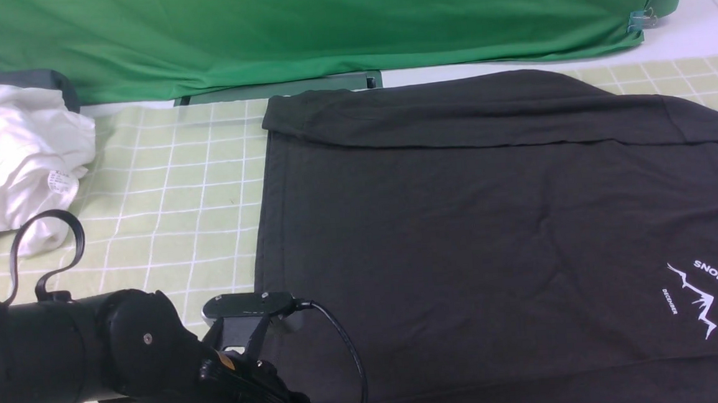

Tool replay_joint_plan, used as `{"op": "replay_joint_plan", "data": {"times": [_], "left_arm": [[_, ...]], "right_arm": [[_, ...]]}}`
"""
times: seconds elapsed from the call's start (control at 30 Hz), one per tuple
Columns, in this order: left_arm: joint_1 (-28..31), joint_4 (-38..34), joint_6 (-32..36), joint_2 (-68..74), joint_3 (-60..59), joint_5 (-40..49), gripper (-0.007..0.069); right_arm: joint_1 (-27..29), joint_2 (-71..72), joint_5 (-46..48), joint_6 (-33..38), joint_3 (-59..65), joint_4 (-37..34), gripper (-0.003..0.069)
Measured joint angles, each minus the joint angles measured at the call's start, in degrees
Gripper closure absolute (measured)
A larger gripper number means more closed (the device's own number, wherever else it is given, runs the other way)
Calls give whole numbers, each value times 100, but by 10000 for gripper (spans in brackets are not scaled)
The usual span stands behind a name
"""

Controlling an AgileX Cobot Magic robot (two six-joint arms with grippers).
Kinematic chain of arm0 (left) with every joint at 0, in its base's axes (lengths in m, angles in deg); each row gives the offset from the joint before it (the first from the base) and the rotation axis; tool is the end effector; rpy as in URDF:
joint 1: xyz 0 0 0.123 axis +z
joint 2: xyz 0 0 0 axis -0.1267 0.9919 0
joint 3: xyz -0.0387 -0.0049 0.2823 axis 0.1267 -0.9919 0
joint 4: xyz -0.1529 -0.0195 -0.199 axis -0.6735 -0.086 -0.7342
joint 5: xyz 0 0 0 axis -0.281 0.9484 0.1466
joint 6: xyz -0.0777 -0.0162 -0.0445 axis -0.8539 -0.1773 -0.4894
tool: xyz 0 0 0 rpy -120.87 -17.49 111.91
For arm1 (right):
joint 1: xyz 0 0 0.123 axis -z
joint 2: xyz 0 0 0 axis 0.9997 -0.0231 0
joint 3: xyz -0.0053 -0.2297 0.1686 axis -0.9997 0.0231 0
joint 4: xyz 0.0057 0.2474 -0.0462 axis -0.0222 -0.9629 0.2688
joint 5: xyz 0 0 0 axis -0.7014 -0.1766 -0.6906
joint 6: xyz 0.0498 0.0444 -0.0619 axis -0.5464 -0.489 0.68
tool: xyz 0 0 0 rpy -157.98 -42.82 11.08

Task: Fold a long-sleeved shirt over a green coffee tablecloth.
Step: 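Fold the left side of the black T-shirt inward over its body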

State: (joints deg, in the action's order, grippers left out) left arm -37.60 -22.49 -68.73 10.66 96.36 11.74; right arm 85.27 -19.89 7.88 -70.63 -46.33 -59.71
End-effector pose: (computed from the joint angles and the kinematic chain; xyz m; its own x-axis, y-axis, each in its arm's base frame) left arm 0.1829 -0.1372 0.1559 -0.9658 0.1780 -0.1883 0.2367 0.9019 -0.3614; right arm 0.1456 0.0269 0.3659 -0.6590 -0.1951 -0.7265 -0.3088 0.9508 0.0248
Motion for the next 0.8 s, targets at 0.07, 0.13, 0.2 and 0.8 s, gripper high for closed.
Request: {"op": "replay_joint_plan", "data": {"times": [0.07, 0.13, 0.2, 0.8], "left_arm": [[0, 0, 33, -28, 26, 0, 601], [0, 6, 48, -84, 82, 77, 603], [20, 36, -15, -419, 367, 345, 603], [623, 2216, -1830, 217, 3027, 1302, 603]], "right_arm": [[0, 0, 0, 0, 0, 0, 589], [0, 0, 0, 0, 0, 0, 589], [0, 0, 0, 0, 0, 0, 589], [0, 0, -25, 0, 187, 0, 567]]}}
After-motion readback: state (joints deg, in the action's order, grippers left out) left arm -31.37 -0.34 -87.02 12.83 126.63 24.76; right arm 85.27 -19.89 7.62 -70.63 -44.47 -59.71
